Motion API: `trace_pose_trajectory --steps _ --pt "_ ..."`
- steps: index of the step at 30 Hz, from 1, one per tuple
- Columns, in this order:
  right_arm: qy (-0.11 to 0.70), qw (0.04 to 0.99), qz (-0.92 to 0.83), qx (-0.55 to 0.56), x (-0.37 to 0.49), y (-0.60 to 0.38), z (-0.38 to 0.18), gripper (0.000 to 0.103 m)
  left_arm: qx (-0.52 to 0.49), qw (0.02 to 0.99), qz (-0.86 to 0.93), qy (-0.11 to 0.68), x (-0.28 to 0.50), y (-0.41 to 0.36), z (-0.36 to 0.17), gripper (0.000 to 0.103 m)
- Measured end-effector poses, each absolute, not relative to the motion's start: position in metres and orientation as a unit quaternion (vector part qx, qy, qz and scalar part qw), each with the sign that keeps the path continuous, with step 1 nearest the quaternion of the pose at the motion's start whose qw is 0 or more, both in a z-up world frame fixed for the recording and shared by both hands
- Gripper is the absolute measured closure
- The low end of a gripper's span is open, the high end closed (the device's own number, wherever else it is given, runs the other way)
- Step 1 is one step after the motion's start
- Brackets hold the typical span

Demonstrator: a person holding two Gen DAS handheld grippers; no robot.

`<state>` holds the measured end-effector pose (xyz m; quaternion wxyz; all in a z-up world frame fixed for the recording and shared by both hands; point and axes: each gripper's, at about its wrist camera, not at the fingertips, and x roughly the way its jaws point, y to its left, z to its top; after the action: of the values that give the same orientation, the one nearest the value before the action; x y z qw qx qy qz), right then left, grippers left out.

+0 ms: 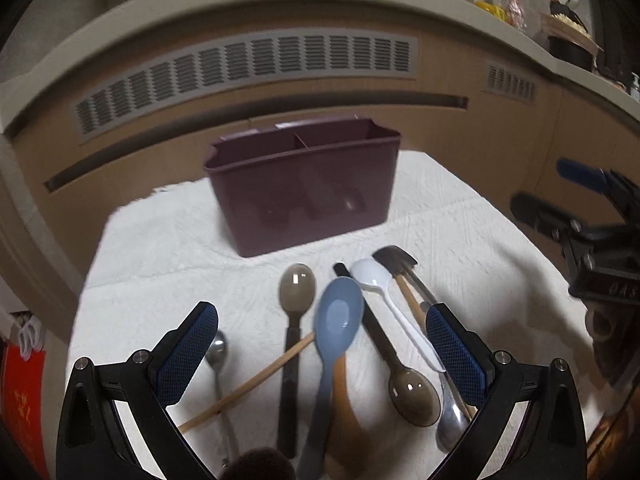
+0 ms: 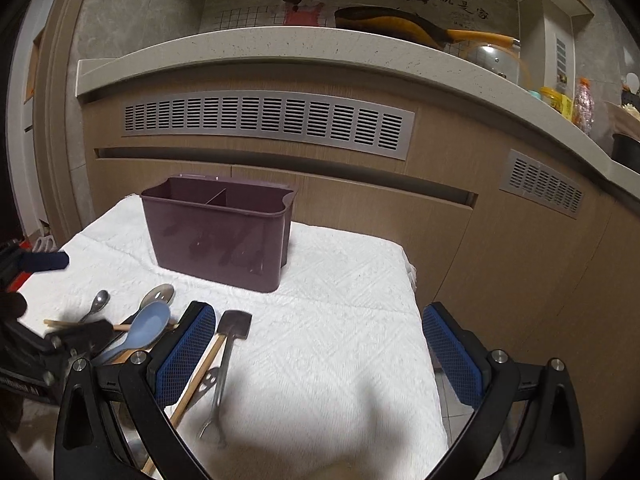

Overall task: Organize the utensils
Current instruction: 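Reach the right gripper to the dark metal spatula and close on it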

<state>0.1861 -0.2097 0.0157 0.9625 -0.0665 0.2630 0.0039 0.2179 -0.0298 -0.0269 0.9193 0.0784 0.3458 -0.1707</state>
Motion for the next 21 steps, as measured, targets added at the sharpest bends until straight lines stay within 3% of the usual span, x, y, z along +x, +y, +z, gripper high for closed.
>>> trace_pose_trajectory --steps 7,11,16,21 --pt "0.285 0.957 0.008 -0.046 0.217 -0.218 0.013 0.000 0.100 0.905 -0.175 0.375 0.240 -0.048 -0.051 0.002" --pt "0.290 0.956 0.007 -0.045 0.222 -0.220 0.006 0.000 0.095 0.893 -0.195 0.395 0.252 -0.053 -0.060 0.021" --pt "0.304 0.952 0.004 -0.039 0.226 -0.224 -0.002 0.000 0.090 0.882 -0.201 0.417 0.265 -0.057 -0.071 0.031" --pt "0.315 0.948 0.000 -0.037 0.226 -0.227 -0.007 0.000 0.091 0.878 -0.202 0.423 0.268 -0.058 -0.078 0.055"
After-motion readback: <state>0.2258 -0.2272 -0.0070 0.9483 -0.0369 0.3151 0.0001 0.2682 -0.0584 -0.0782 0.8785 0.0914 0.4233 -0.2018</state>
